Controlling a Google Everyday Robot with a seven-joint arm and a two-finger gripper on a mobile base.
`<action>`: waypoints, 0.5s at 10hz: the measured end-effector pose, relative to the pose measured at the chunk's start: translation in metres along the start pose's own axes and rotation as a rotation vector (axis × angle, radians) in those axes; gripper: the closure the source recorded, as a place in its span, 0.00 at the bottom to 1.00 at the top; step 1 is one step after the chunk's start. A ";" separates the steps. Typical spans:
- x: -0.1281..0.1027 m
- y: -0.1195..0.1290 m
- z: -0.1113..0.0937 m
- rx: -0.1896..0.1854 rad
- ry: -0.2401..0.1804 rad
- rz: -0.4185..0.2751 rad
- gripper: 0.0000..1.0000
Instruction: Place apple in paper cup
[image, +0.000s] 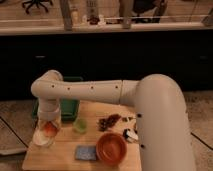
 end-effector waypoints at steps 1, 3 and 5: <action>0.000 -0.004 -0.001 0.012 -0.003 -0.027 1.00; 0.000 -0.014 0.001 0.024 -0.014 -0.076 1.00; 0.001 -0.023 0.004 0.027 -0.029 -0.112 1.00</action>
